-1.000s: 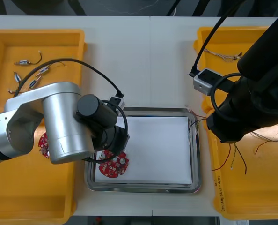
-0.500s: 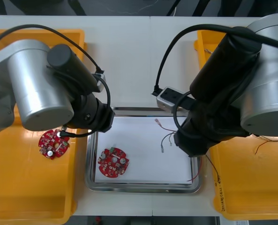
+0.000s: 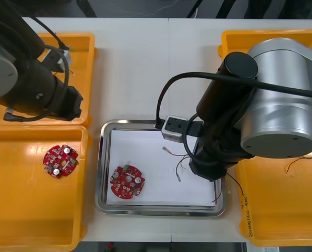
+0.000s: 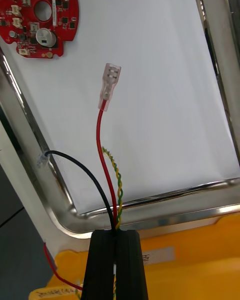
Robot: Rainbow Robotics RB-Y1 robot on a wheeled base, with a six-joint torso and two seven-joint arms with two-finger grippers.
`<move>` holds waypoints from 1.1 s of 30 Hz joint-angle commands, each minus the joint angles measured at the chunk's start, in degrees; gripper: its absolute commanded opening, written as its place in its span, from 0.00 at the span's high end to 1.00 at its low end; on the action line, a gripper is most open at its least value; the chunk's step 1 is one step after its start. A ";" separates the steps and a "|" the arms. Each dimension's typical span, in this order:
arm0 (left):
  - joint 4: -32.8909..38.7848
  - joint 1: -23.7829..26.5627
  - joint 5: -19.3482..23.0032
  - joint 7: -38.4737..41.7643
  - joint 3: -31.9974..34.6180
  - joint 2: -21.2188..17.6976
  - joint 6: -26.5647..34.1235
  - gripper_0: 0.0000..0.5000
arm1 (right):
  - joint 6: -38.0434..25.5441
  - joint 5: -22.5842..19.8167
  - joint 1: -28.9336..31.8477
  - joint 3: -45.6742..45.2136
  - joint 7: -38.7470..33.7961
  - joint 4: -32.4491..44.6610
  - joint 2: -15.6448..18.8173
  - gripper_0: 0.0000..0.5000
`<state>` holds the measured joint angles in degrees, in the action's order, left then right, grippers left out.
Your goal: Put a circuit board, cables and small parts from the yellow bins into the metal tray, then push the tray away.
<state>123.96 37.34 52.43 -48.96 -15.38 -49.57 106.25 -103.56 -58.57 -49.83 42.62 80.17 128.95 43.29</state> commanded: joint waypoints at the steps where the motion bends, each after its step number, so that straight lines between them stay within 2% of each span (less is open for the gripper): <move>1: -1.18 -3.07 0.40 -4.65 6.77 -2.20 1.42 0.00 | 0.29 4.60 2.01 1.94 8.42 0.42 -2.07 1.00; 8: -6.37 -4.38 -0.57 -11.42 9.76 -2.20 0.80 0.00 | 0.29 11.72 5.18 4.49 14.93 -0.63 -4.53 1.00; 11: -8.65 -4.47 -2.42 -15.20 10.20 -2.20 -0.17 0.00 | 0.82 14.36 7.73 4.49 17.30 -2.13 -6.03 1.00; 25: -20.87 -2.98 -4.88 -29.53 12.13 -2.11 -6.93 0.00 | 6.45 18.05 12.21 5.10 17.74 -8.98 -9.46 1.00; 29: -24.47 -1.84 -4.79 -34.19 12.31 -2.11 -8.69 0.00 | 8.03 21.48 12.21 8.26 16.77 -9.16 -9.72 1.00; 33: -27.02 -0.96 -4.79 -37.96 12.31 -2.11 -9.75 0.00 | 9.17 22.97 13.00 9.23 16.07 -9.16 -9.72 1.00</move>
<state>98.26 33.50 48.02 -76.36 -4.67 -49.69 97.61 -95.50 -36.33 -37.95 50.13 97.67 119.37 34.75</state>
